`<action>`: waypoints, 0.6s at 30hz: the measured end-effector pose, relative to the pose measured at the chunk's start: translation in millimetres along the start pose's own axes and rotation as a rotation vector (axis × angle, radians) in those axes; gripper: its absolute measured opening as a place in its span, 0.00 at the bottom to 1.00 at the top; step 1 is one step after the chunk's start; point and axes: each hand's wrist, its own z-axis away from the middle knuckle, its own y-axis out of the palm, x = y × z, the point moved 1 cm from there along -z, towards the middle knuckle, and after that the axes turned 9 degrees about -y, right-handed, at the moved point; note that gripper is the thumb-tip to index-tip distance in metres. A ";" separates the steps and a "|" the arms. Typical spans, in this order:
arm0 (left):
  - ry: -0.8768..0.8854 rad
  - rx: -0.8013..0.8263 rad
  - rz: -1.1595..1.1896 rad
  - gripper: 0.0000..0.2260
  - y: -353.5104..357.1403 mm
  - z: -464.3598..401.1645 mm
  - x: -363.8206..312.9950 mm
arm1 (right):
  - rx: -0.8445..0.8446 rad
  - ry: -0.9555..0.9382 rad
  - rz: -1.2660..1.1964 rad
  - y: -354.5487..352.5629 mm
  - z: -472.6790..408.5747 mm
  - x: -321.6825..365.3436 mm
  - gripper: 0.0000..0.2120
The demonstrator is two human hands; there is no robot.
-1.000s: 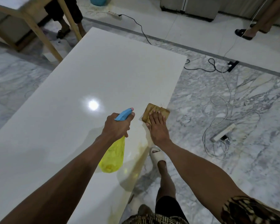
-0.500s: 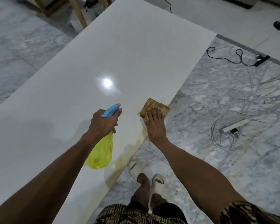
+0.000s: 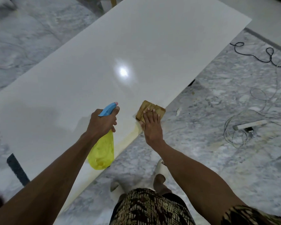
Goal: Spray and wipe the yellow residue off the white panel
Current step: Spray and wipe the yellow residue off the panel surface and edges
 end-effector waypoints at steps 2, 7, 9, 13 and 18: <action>0.015 -0.006 -0.004 0.15 -16.1 5.4 12.4 | -0.002 -0.001 -0.004 10.6 13.1 18.8 0.30; 0.037 0.017 0.020 0.16 -68.8 24.4 62.4 | 0.011 -0.011 -0.027 41.7 54.6 87.0 0.31; 0.050 0.039 0.010 0.15 -94.9 32.9 90.4 | 0.005 -0.001 -0.026 56.3 73.2 122.5 0.33; 0.074 0.042 -0.020 0.14 -140.7 47.0 144.4 | 0.006 -0.009 -0.051 81.1 108.8 184.8 0.35; 0.032 0.041 -0.067 0.15 -191.5 64.4 209.7 | 0.081 -0.024 -0.091 109.0 154.2 258.8 0.34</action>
